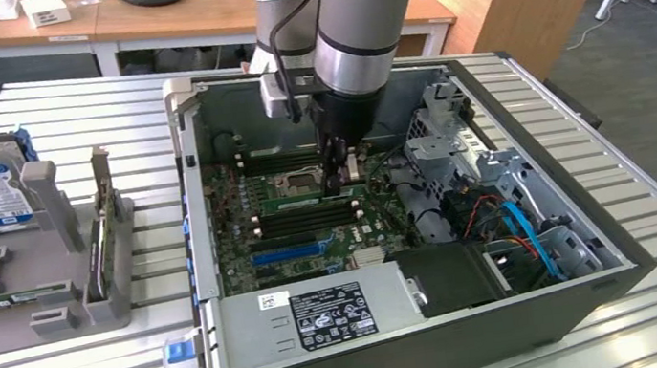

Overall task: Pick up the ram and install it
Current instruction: 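Insert the ram into the slot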

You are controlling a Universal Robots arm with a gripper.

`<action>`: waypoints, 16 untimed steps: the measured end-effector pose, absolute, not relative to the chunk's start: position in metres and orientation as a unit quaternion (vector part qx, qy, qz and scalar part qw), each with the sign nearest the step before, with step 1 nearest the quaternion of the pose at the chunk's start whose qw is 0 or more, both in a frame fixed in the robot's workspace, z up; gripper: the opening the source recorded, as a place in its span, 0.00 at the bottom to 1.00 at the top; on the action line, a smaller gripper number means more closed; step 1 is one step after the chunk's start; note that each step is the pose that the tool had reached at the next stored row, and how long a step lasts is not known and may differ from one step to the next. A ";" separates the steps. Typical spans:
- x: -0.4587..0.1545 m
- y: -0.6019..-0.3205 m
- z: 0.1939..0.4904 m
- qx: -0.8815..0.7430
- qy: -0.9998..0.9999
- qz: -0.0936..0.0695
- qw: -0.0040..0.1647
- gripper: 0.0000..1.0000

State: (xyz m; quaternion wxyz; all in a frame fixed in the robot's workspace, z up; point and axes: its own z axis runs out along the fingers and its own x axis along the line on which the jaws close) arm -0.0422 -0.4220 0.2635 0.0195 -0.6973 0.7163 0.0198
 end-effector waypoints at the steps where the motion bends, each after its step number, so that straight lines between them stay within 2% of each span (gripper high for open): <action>1: -0.042 -0.422 0.264 -0.697 0.716 0.020 0.020 0.12; 16: -0.042 -0.422 0.256 -0.697 0.716 0.020 0.020 0.12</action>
